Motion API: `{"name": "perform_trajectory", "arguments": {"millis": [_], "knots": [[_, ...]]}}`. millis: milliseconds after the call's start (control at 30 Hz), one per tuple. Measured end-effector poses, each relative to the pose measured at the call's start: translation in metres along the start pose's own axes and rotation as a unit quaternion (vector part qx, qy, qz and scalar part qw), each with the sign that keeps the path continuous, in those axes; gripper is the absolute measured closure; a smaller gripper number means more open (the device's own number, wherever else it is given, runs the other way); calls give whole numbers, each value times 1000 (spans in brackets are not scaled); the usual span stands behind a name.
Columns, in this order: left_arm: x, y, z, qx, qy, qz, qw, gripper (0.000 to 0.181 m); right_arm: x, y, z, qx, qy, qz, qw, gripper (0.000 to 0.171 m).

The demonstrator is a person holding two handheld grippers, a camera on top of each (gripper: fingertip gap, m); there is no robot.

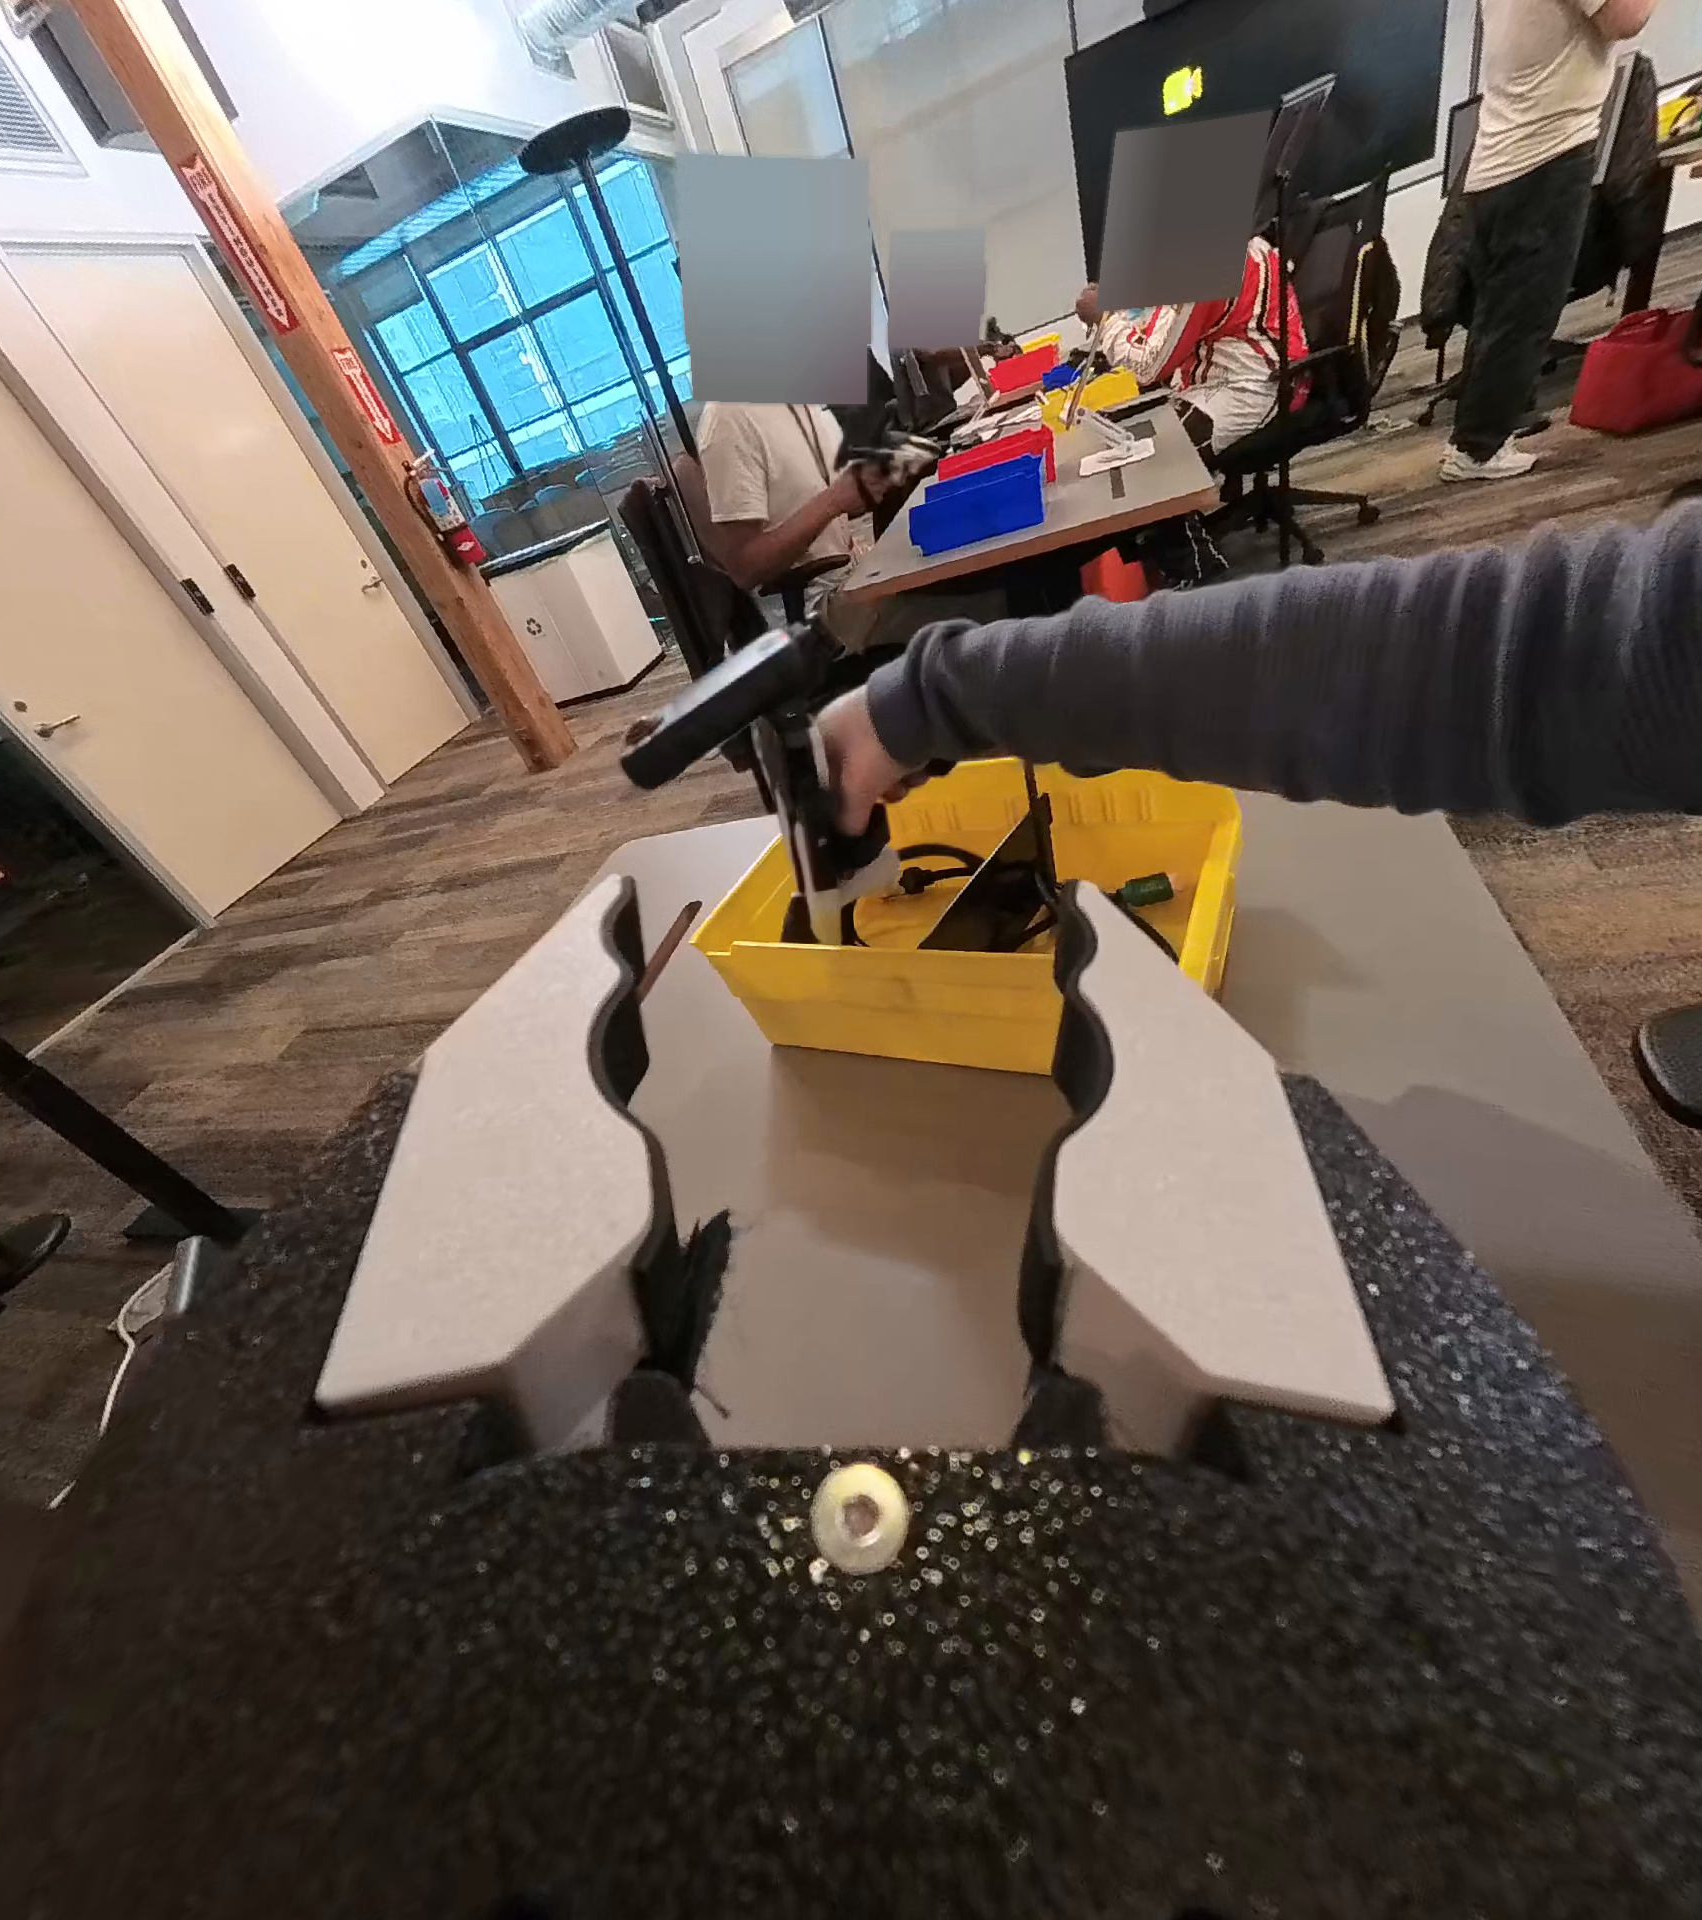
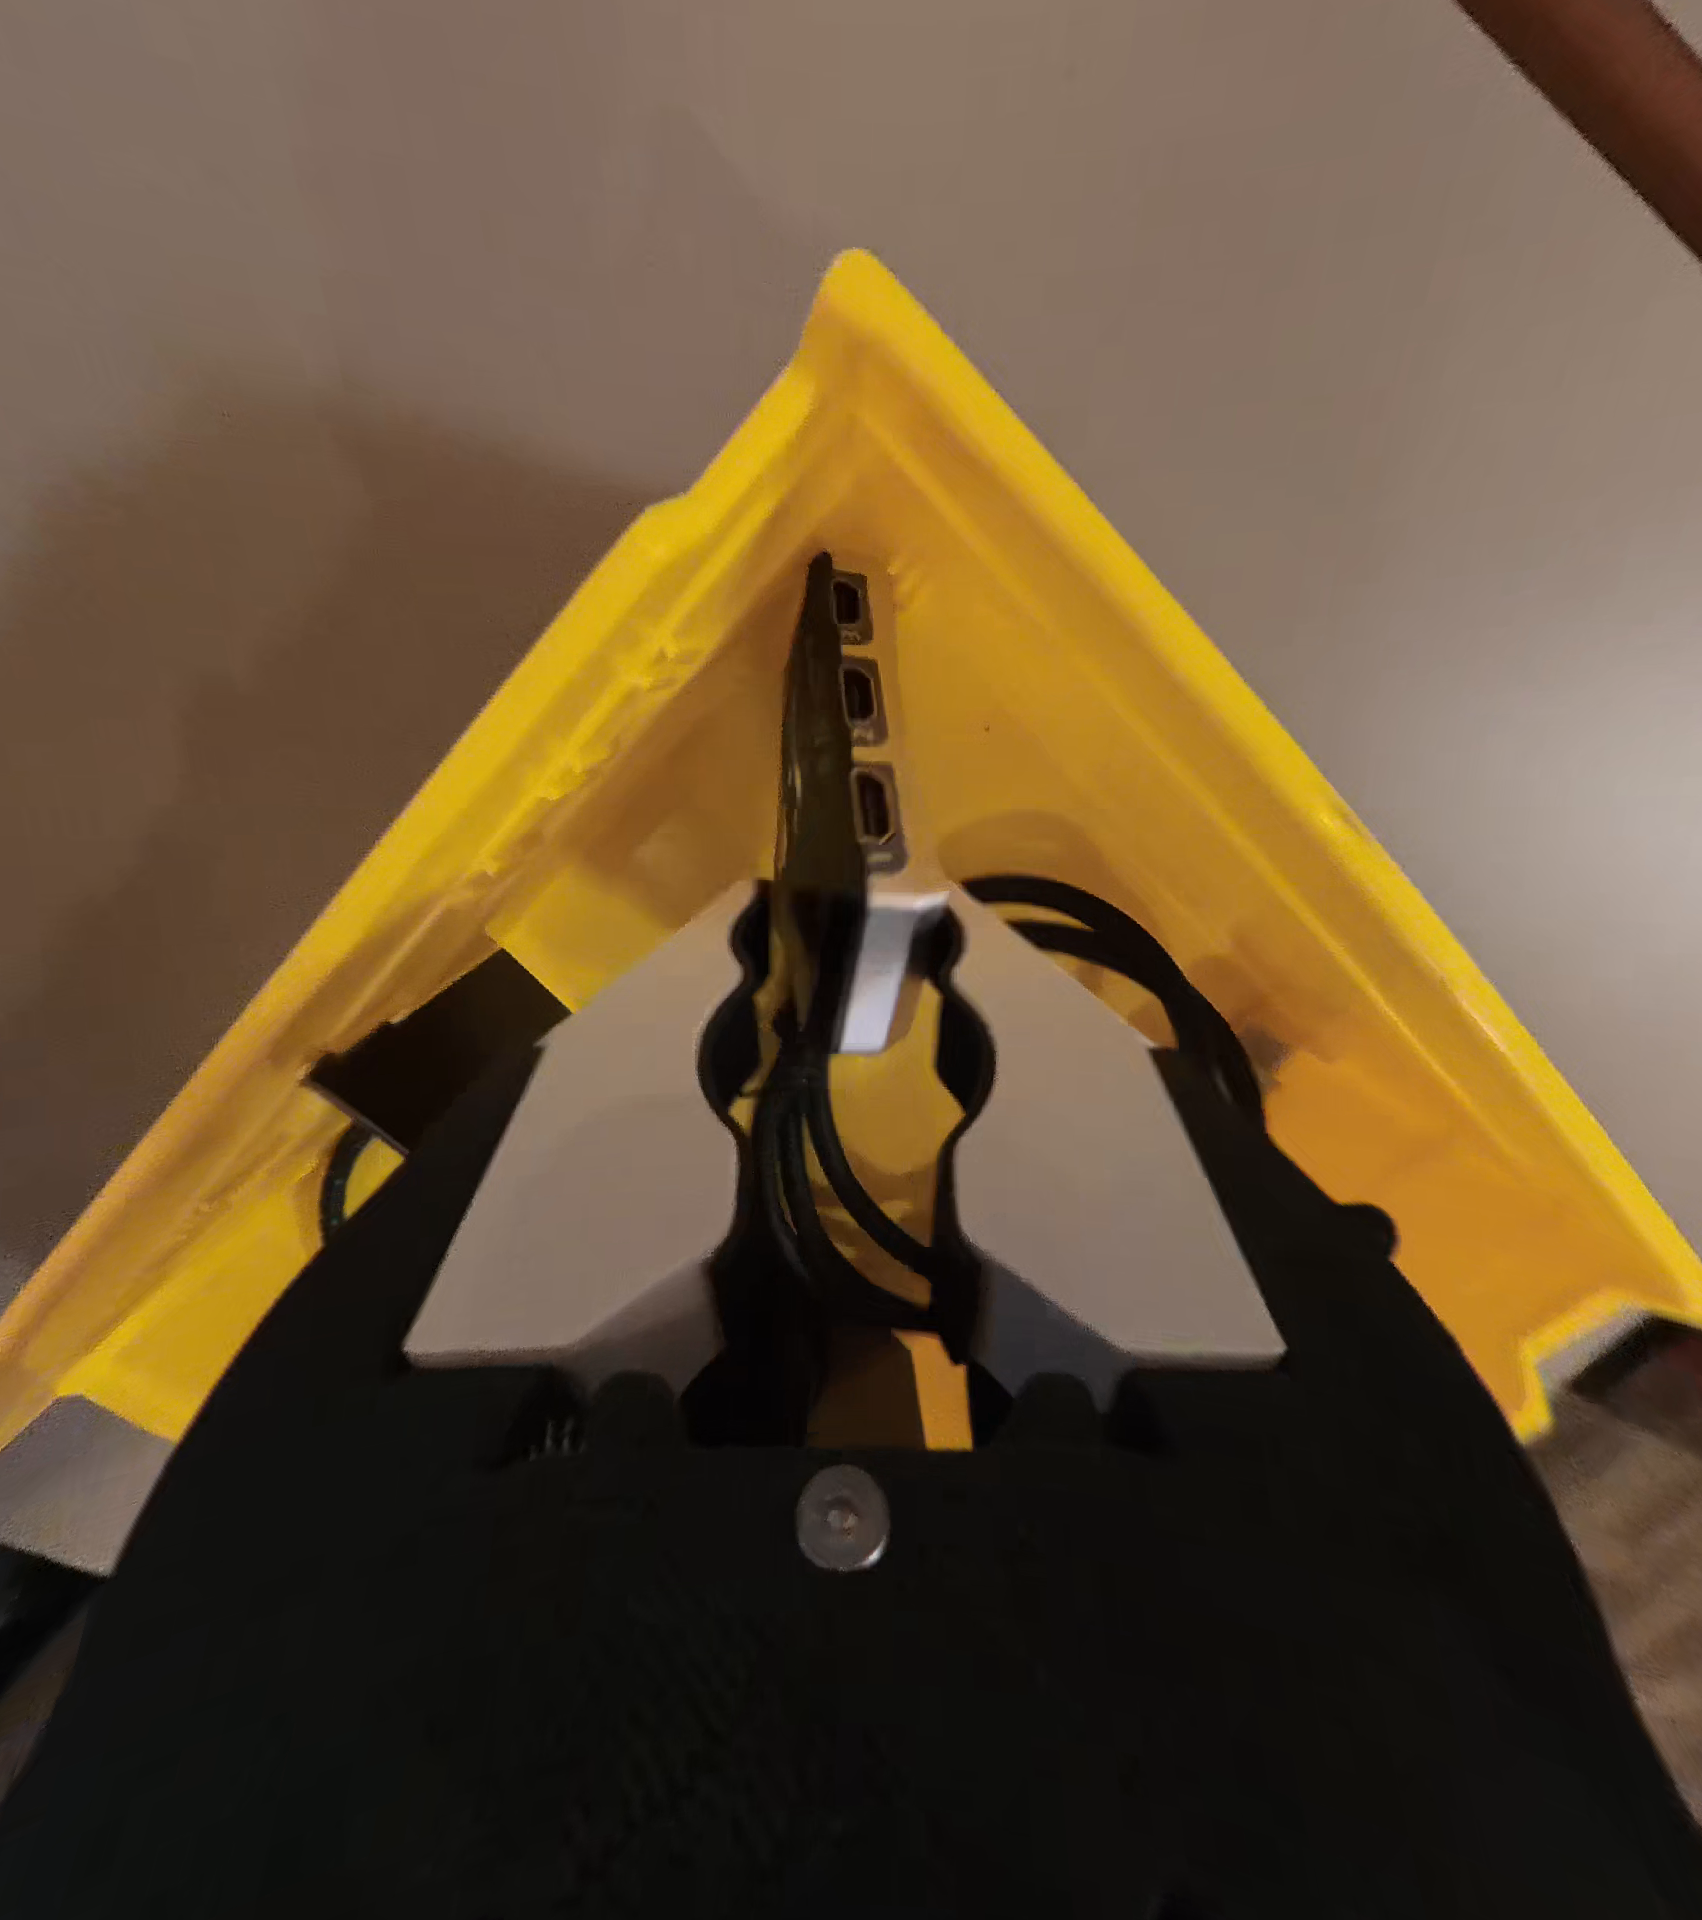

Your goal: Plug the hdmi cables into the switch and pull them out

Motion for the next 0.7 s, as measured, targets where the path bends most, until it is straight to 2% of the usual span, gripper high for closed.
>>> {"name": "perform_trajectory", "arguments": {"millis": [67, 133, 233, 333, 400, 533, 700], "knots": [[0, 4, -4, -12, 0, -7, 1000, 99, 0, -2, -17, 33, -24, 1, 999, 118], [0, 12, -9, -34, -1, -16, 999, 96, -6, -2, -48, 78, -97, 9, 992, 103], [-2, 25, -19, -66, -16, -36, 997, 93, -21, 19, -114, 138, -263, 26, 955, 99], [-5, 38, -33, -102, -30, -59, 993, 92, -31, 74, -181, 167, -430, 20, 887, 102], [-6, 45, -45, -132, -31, -67, 988, 93, -32, 115, -211, 172, -511, 13, 842, 106], [-12, 63, -81, -228, -43, -87, 969, 100, -43, 183, -230, 152, -603, -3, 783, 111], [-19, 77, -132, -320, -85, -110, 937, 106, -75, 227, -215, 105, -648, -23, 754, 120]]}}
Point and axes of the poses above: each gripper's, where its closed fingertips meet, z out along the fingers, x out of its underside, y = z × x across the jaws, the point moved 3 cm from there along -z, back along the fingers, and after that the axes turned 2 degrees about -z, right-handed, at the moved point
